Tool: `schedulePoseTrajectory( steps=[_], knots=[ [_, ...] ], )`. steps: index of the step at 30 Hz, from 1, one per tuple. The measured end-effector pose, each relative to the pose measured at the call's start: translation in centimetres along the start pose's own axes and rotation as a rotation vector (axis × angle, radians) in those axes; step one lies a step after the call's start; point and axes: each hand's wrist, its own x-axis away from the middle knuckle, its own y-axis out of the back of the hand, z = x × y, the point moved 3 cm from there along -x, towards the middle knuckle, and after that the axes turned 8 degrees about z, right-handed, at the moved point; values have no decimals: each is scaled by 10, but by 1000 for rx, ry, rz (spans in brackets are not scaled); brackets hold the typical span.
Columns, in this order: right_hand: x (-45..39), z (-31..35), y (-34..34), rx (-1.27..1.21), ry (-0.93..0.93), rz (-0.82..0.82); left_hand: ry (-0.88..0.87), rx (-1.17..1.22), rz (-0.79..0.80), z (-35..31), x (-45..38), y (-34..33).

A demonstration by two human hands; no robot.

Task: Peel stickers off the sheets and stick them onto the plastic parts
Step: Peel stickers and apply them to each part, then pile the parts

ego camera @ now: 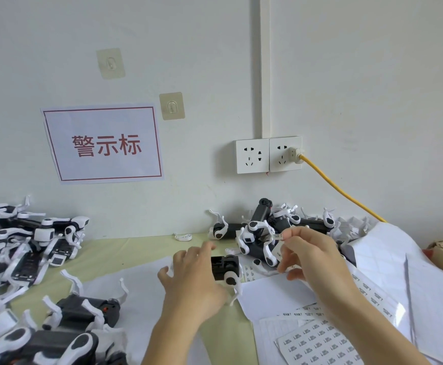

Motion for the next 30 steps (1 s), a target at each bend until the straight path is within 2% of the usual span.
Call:
schedulePoseTrajectory(
  steps=[2, 7, 14, 20, 26, 30],
  knots=[
    [0, -1, -1, 14, -11, 32, -2, -116, 6, 6, -5, -7],
    [2, 0, -4, 45, -14, 96, -37, -204, -229, 9, -9, -7],
    [0, -2, -5, 152, 24, 83, -70, -181, -280, 4, -11, -11],
    [-1, -3, -8, 181, 87, 101, -135, 174, -310, -8, -1, 0],
    [1, 1, -10, 378, 202, 80, -163, 705, -45, -20, 0, -5],
    [2, 1, -10, 425, 230, 77, -188, 812, 37, -26, 2, -8]
  ],
)
